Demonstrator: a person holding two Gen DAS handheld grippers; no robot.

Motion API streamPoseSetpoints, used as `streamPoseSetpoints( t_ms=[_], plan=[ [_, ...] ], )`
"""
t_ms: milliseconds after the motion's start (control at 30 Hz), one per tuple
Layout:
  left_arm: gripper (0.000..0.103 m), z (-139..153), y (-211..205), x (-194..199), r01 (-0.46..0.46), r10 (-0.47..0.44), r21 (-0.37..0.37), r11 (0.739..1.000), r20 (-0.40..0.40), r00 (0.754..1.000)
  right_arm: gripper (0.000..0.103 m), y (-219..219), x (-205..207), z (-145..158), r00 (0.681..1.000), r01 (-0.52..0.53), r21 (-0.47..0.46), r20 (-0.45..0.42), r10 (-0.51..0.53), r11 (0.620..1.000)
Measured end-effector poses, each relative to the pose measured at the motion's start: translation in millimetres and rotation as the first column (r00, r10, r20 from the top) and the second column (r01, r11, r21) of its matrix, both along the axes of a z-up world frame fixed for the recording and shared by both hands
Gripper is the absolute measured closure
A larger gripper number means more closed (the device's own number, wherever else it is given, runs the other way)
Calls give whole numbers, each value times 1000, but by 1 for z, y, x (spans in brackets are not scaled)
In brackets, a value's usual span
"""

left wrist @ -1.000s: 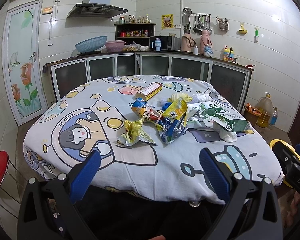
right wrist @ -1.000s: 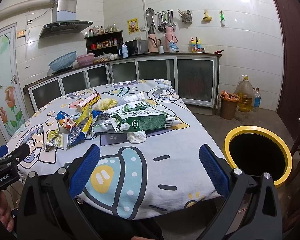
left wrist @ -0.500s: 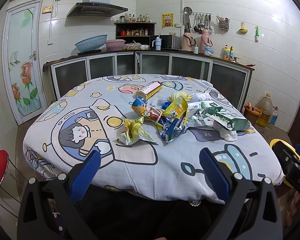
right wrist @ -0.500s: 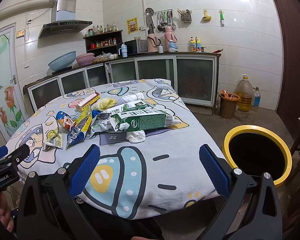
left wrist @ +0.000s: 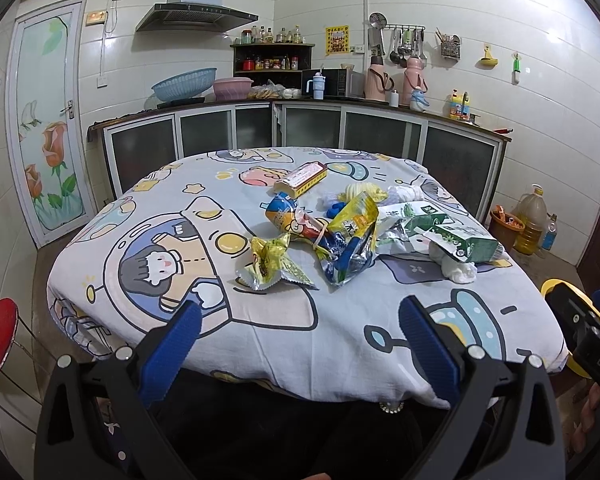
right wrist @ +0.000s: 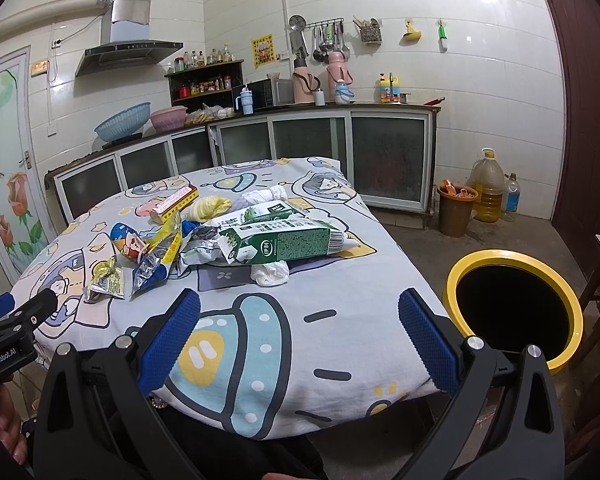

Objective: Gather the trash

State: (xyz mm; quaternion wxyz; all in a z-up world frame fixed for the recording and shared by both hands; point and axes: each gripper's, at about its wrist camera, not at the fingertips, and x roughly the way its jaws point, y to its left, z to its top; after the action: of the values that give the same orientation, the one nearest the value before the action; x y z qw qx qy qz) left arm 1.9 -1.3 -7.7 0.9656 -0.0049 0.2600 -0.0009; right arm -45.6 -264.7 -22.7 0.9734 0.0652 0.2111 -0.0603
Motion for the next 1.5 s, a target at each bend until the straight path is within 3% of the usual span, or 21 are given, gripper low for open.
streamPoseSetpoints(
  t_ms=[767,933,1067,1200,1300,1500],
  plan=[
    [8,7,1,-2,-6,6,2,1000,16,1000,8,-9,1,3,1000,17,3,8,-17,1000],
    [8,4,8,-2,19,-19,-50,999,10,1000,8,-21,3,18,999,0,-6,45,1,1000],
    [8,-2,13,-1,71,-70,-99,993,14,997,8,-23,12,35,991,-116,-76,55,120,990],
    [8,-11,14,7,148,-151,-165,975,-5,989,8,-27,27,36,971,-237,-38,12,237,971],
    [8,-17,13,17,140,-146,-135,981,-36,989,8,-24,46,26,943,-318,-17,-104,315,948],
    [8,-14,34,52,132,-134,-47,990,-61,989,8,-20,68,13,906,-403,-27,-151,395,915]
  ],
)
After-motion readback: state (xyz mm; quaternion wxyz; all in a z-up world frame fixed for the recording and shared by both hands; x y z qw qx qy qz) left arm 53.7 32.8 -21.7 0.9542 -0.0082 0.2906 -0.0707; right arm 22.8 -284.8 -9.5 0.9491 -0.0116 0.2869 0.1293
